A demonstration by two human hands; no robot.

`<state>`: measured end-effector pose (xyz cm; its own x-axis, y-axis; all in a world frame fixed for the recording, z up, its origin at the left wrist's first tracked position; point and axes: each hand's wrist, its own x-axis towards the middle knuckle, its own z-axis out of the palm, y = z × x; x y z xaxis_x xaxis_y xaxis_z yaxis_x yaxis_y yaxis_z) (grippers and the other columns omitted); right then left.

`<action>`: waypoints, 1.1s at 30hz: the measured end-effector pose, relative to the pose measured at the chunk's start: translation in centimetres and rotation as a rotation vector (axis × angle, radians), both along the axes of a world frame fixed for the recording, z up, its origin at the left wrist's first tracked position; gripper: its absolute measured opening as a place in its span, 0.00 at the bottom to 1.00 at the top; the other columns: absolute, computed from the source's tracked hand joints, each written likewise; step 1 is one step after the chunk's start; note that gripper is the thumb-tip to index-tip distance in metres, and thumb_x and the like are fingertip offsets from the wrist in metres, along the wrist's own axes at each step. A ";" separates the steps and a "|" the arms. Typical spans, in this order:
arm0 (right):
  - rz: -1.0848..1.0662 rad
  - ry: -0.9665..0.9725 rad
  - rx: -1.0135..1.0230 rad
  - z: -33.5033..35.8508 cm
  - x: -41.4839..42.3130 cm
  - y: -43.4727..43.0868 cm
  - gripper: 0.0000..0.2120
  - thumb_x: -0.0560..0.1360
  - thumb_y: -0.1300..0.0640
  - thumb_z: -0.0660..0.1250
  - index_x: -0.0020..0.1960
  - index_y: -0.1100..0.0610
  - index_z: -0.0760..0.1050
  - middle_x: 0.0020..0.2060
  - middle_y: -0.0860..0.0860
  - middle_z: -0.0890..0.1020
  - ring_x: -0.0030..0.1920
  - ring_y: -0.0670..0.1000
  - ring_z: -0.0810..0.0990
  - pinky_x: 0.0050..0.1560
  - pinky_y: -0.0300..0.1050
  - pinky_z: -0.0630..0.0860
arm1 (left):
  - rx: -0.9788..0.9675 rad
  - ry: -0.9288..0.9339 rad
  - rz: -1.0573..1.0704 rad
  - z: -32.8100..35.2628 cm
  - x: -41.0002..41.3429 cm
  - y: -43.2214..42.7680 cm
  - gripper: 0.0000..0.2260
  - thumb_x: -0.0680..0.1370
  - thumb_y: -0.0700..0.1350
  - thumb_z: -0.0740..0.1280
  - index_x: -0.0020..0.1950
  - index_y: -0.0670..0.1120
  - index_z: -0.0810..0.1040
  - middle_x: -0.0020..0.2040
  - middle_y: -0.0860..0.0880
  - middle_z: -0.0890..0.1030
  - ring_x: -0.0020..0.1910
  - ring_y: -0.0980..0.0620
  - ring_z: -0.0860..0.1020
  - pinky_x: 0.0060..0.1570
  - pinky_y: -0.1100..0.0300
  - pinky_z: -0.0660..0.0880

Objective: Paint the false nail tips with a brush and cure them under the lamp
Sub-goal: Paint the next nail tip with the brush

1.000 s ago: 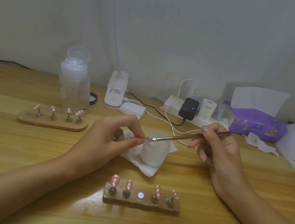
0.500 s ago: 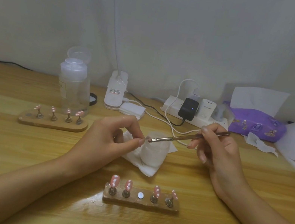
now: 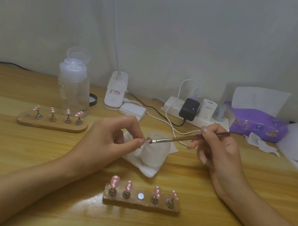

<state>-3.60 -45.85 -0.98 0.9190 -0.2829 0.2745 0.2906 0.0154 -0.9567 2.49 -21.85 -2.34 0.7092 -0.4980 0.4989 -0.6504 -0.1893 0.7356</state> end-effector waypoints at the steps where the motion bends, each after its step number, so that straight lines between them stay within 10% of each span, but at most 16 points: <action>1: 0.000 -0.003 0.000 0.0 0.0 0.0 0.09 0.73 0.49 0.66 0.34 0.47 0.77 0.32 0.56 0.83 0.20 0.46 0.68 0.22 0.33 0.64 | 0.001 -0.004 0.000 0.0 0.0 0.0 0.05 0.76 0.41 0.73 0.42 0.49 0.80 0.32 0.66 0.77 0.25 0.60 0.69 0.28 0.74 0.64; 17: -0.181 -0.176 -0.012 2.3 -0.2 -2.6 0.11 0.79 0.57 0.61 0.37 0.51 0.73 0.25 0.50 0.77 0.24 0.48 0.72 0.22 0.36 0.66 | 0.036 -0.038 0.018 0.0 0.0 0.3 0.03 0.75 0.46 0.72 0.43 0.52 0.80 0.28 0.56 0.73 0.26 0.59 0.67 0.29 0.68 0.64; 24: 0.055 -0.458 -0.339 2.6 -1.1 -1.1 0.11 0.71 0.61 0.58 0.48 0.46 0.71 0.34 0.52 0.78 0.30 0.50 0.74 0.28 0.37 0.70 | 0.042 -0.050 0.017 0.1 -0.2 0.1 0.03 0.76 0.41 0.72 0.43 0.48 0.80 0.28 0.61 0.74 0.25 0.58 0.67 0.29 0.71 0.62; 33: -0.103 -0.325 -0.122 3.0 -1.0 -1.5 0.09 0.75 0.62 0.60 0.45 0.48 0.72 0.29 0.49 0.78 0.26 0.47 0.72 0.24 0.36 0.67 | 0.044 -0.068 0.017 0.2 -0.2 0.1 0.03 0.76 0.41 0.73 0.44 0.47 0.80 0.31 0.63 0.76 0.26 0.58 0.67 0.30 0.73 0.63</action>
<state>-4.62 -47.35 2.04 0.7464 -0.3166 0.5854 0.5742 -0.1381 -0.8070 2.30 -21.79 -2.15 0.6827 -0.5090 0.5243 -0.6953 -0.2317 0.6804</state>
